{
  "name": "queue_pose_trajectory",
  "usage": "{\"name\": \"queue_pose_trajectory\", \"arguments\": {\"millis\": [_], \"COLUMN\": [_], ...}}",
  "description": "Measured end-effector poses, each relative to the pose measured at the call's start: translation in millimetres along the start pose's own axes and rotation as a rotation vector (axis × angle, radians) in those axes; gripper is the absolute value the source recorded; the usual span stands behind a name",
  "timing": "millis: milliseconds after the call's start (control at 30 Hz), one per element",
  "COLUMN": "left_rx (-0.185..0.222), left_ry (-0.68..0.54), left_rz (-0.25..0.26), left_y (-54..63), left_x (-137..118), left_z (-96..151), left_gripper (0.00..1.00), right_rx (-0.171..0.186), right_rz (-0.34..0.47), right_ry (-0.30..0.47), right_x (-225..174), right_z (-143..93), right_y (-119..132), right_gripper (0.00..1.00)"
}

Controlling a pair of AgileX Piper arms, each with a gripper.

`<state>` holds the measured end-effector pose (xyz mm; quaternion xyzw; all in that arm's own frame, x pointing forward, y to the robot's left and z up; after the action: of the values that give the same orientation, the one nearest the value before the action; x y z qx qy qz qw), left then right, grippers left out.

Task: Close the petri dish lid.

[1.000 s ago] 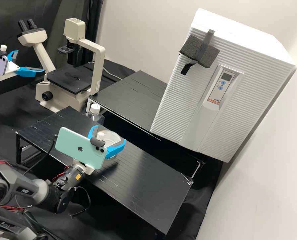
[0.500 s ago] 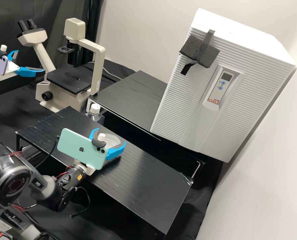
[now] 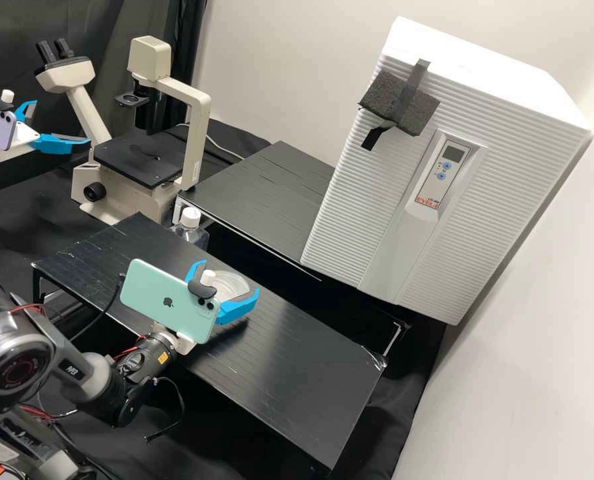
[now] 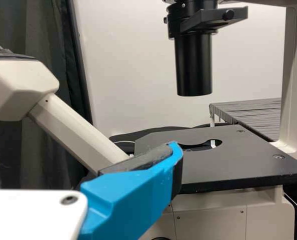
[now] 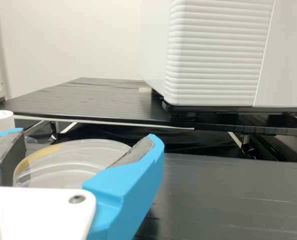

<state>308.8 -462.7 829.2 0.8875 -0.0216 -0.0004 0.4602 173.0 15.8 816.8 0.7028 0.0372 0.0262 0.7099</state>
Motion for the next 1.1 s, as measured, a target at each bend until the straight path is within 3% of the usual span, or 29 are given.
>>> {"name": "queue_pose_trajectory", "arguments": {"millis": [500, 800, 1100], "left_rx": [0.000, 0.000, 0.000], "left_ry": [0.000, 0.000, 0.000], "left_rz": [0.000, 0.000, 0.000], "left_y": [0.0, 0.0, 0.0], "left_x": [0.0, 0.0, 0.0], "left_z": [0.0, 0.0, 0.0], "left_gripper": [1.00, 1.00, 1.00], "right_rx": [0.006, 0.003, 0.003], "right_rz": [-0.016, -0.081, -0.056], "right_ry": [0.002, 0.029, -0.005], "right_x": [-7.5, -14.7, -9.5], "right_z": [-8.0, -21.1, -10.8], "right_y": [3.2, -4.0, -1.8], "right_gripper": [0.00, 0.00, 0.00]}}
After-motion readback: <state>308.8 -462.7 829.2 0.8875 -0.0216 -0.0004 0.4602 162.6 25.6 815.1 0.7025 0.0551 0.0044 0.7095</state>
